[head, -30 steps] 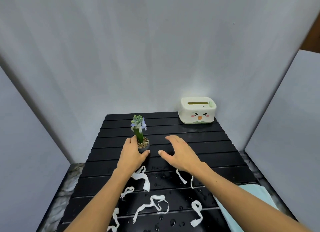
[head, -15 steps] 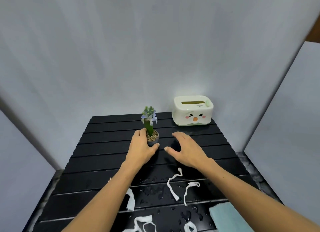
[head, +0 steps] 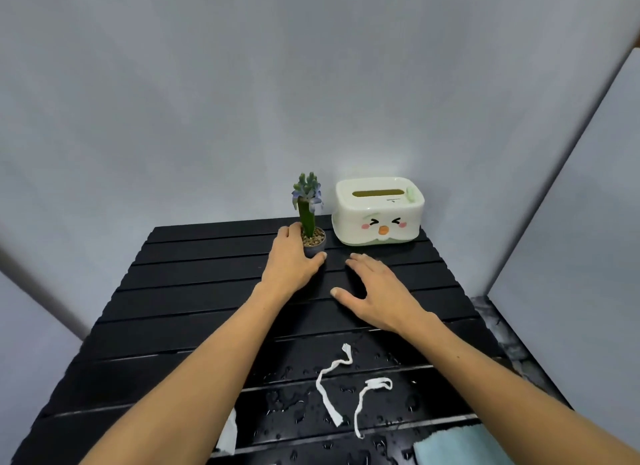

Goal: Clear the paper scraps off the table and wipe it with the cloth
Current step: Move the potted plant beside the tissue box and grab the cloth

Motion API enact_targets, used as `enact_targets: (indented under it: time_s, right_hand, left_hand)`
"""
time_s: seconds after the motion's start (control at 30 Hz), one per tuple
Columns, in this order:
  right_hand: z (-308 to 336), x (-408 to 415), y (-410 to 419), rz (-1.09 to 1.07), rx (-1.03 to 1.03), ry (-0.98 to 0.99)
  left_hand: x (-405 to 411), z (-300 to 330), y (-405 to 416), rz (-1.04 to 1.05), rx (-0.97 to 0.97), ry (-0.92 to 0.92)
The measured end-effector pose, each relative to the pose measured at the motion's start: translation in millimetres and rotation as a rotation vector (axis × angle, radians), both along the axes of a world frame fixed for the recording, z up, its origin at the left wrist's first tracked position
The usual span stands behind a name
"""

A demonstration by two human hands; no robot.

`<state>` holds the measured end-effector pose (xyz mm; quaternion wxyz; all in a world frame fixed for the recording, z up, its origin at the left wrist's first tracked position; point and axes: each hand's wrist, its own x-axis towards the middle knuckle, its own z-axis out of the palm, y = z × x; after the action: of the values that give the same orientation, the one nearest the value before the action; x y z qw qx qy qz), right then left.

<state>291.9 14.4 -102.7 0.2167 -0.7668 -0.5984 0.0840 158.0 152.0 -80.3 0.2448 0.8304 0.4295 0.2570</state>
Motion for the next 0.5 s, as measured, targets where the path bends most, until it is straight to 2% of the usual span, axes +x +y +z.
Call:
enact_targets:
  time_s: [0.5]
  right_hand:
    - [-4.4, 2.4, 0.7, -0.013, 0.056, 0.023]
  left_hand:
    - [19.4, -3.3, 13.1, -0.007, 0.028, -0.013]
